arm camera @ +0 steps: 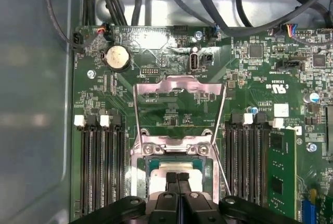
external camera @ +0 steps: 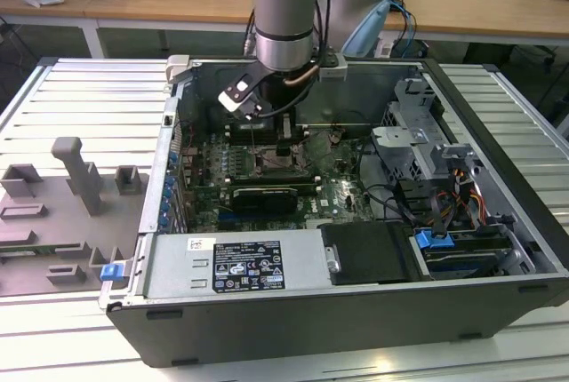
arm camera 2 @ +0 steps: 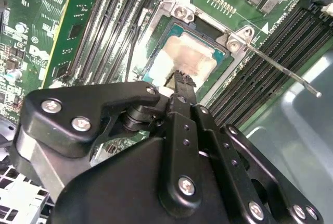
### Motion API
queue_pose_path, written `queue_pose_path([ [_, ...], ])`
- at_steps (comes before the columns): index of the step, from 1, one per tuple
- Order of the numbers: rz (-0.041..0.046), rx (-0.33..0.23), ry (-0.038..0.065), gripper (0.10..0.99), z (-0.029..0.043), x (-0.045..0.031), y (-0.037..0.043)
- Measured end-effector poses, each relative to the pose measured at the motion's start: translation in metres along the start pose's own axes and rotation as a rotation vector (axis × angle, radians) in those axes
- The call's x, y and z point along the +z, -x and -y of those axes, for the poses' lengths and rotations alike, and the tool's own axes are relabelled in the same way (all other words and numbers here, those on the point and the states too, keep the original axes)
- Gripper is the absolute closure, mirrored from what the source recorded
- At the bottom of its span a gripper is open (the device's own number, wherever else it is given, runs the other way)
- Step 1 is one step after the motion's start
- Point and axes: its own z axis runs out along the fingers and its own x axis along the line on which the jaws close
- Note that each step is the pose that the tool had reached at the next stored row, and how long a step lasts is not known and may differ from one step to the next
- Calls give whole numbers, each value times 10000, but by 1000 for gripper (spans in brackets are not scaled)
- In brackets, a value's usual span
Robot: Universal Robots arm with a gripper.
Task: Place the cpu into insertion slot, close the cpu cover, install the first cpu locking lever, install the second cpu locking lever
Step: 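Close the cpu cover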
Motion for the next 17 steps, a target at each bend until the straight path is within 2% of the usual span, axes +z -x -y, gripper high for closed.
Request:
queue_pose_path([
  [1,1,13,-142,980,-10,-134,1],
  [2,-31,15,-224,980,-63,-165,7],
  [4,-109,17,-233,980,-174,-159,8],
  [5,-108,17,-237,980,-180,-179,9],
  [6,-108,18,-235,980,-183,-219,9],
  [8,-112,18,-233,980,-194,-387,10],
  [9,-112,15,-233,980,-204,-434,11],
  [15,-111,17,-247,980,-469,-428,11],
  [17,-111,14,-247,980,-535,-418,11],
])
